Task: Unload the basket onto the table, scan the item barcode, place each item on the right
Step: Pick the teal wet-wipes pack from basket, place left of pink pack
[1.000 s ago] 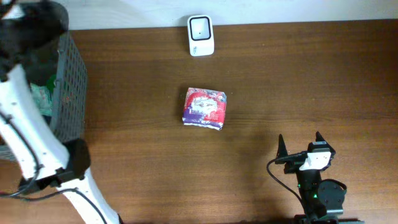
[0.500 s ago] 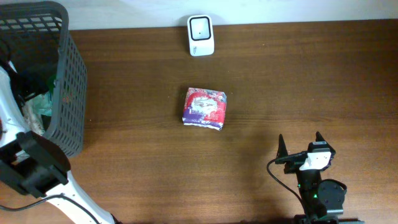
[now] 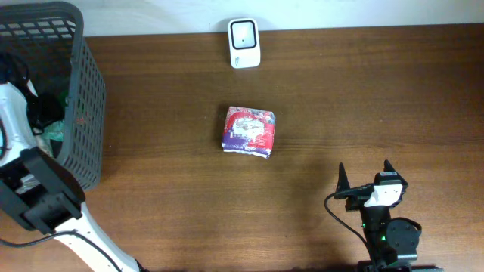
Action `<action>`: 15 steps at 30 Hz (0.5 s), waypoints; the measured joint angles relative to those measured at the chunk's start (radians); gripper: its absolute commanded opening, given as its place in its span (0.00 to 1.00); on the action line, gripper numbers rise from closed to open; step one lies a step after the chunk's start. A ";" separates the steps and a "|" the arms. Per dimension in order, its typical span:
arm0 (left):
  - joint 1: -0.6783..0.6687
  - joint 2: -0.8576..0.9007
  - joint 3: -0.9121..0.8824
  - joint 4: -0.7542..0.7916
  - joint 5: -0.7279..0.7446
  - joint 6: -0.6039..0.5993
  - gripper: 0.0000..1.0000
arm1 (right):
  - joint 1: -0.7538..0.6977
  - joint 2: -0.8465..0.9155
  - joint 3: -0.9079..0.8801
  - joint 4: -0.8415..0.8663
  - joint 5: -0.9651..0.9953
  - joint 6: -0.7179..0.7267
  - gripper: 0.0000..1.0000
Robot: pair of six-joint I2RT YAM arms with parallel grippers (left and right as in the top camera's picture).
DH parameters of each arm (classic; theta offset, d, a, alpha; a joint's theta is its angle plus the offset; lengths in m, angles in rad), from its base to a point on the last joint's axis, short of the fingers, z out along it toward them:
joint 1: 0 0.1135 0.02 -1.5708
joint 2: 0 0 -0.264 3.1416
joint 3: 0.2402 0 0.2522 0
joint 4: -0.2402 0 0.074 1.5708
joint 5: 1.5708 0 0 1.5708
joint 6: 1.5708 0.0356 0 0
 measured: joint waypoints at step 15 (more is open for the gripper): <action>0.000 0.123 0.219 -0.214 0.015 -0.049 0.00 | 0.000 0.000 0.000 0.000 0.000 0.000 0.99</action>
